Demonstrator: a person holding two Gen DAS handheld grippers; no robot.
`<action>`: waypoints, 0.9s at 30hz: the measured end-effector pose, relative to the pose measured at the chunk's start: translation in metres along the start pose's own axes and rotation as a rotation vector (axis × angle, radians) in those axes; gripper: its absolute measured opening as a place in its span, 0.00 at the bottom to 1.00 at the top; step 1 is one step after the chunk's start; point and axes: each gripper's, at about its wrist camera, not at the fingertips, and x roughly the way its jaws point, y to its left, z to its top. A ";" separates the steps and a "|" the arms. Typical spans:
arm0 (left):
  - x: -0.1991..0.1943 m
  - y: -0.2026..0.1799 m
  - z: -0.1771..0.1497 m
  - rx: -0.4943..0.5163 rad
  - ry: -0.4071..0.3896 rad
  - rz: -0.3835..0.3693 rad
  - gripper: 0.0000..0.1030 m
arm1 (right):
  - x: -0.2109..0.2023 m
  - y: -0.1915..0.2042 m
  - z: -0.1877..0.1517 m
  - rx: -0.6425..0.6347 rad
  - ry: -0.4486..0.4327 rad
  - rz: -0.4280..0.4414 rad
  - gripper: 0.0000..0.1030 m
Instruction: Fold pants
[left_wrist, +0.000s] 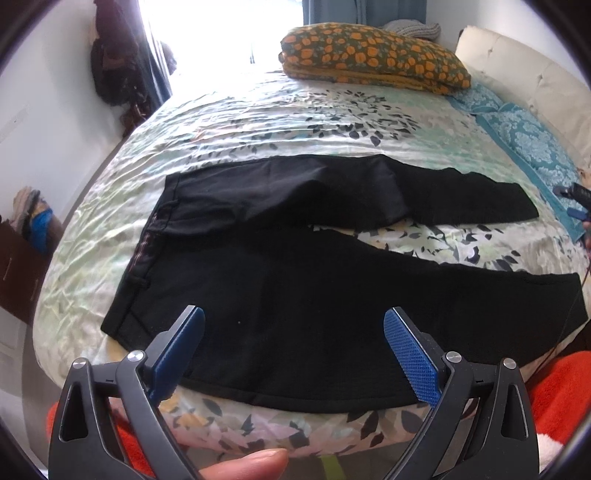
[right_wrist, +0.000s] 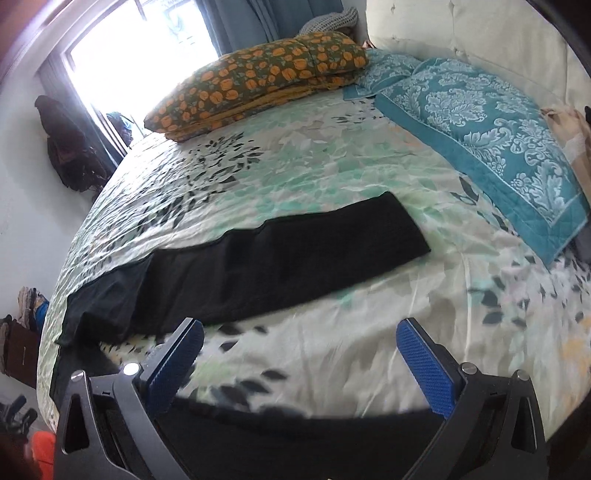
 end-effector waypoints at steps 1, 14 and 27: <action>0.004 -0.004 0.003 0.000 0.004 0.000 0.96 | 0.016 -0.017 0.020 0.012 0.009 -0.009 1.00; 0.053 -0.043 0.009 0.048 0.123 0.053 0.96 | 0.185 -0.118 0.126 0.121 0.196 -0.093 0.68; 0.060 -0.071 0.001 0.090 0.176 0.001 0.96 | 0.195 -0.103 0.136 -0.112 0.186 -0.398 0.06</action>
